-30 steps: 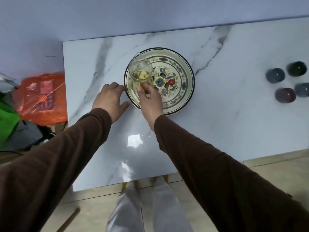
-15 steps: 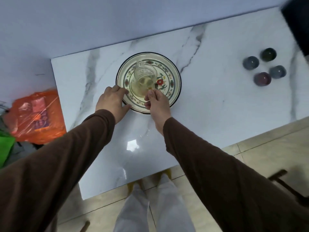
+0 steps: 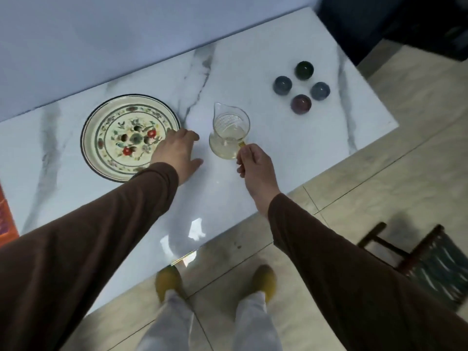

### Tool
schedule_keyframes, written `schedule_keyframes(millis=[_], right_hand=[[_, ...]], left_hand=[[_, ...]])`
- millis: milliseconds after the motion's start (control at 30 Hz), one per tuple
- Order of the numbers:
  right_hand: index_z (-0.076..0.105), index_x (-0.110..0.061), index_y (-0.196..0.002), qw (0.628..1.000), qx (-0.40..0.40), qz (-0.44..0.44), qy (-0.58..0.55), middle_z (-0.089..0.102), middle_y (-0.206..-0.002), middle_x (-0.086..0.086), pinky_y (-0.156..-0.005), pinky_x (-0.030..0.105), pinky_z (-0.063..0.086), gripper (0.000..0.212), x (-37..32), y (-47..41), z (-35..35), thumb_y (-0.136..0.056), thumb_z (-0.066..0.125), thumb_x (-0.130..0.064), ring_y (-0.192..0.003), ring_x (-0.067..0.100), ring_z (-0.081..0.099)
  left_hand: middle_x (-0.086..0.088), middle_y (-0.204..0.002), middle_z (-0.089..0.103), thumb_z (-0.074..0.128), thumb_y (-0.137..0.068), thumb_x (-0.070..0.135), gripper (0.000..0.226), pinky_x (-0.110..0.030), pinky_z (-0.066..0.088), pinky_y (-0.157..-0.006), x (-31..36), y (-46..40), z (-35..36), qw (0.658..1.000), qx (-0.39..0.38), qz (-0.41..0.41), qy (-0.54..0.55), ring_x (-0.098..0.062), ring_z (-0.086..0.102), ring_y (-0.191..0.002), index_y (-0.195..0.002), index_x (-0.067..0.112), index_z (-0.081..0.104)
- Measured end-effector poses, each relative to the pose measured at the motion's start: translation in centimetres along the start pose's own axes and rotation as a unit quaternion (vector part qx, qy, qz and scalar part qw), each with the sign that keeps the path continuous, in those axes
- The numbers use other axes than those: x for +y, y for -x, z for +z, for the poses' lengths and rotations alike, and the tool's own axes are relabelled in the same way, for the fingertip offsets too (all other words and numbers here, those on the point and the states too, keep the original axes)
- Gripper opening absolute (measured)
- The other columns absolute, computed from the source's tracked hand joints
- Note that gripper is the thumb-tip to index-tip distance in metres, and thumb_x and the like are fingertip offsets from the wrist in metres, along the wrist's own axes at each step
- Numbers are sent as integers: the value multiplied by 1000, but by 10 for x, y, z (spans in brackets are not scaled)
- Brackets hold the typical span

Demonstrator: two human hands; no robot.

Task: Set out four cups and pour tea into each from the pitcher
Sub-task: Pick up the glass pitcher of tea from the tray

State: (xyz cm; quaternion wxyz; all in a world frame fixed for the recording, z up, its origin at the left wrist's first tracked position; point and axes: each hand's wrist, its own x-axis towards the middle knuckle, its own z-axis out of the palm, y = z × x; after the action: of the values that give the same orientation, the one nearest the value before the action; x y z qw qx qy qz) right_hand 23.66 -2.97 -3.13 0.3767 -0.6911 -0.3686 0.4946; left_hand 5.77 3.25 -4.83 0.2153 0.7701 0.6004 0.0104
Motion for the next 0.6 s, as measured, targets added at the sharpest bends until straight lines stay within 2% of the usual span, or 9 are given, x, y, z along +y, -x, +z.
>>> schedule_keyframes(millis=[300, 600], right_hand=[[53, -13, -88, 997, -18, -22, 66, 53, -77, -5, -67, 26, 42, 25, 29, -38, -156, -103, 39, -26, -67, 12, 50], [53, -14, -85, 997, -16, -4, 76, 54, -77, -6, -70, 29, 44, 27, 35, -107, -220, -103, 40, -30, -68, 12, 51]], left_hand=[[-8, -128, 51, 66, -81, 31, 55, -43, 40, -96, 143, -41, 51, 1000, -17, 15, -14, -30, 41, -120, -129, 16, 47], [-6, -128, 51, 66, -81, 30, 54, -42, 42, -94, 202, -117, 70, 1000, -17, 12, 2, -29, 42, -119, -129, 15, 48]])
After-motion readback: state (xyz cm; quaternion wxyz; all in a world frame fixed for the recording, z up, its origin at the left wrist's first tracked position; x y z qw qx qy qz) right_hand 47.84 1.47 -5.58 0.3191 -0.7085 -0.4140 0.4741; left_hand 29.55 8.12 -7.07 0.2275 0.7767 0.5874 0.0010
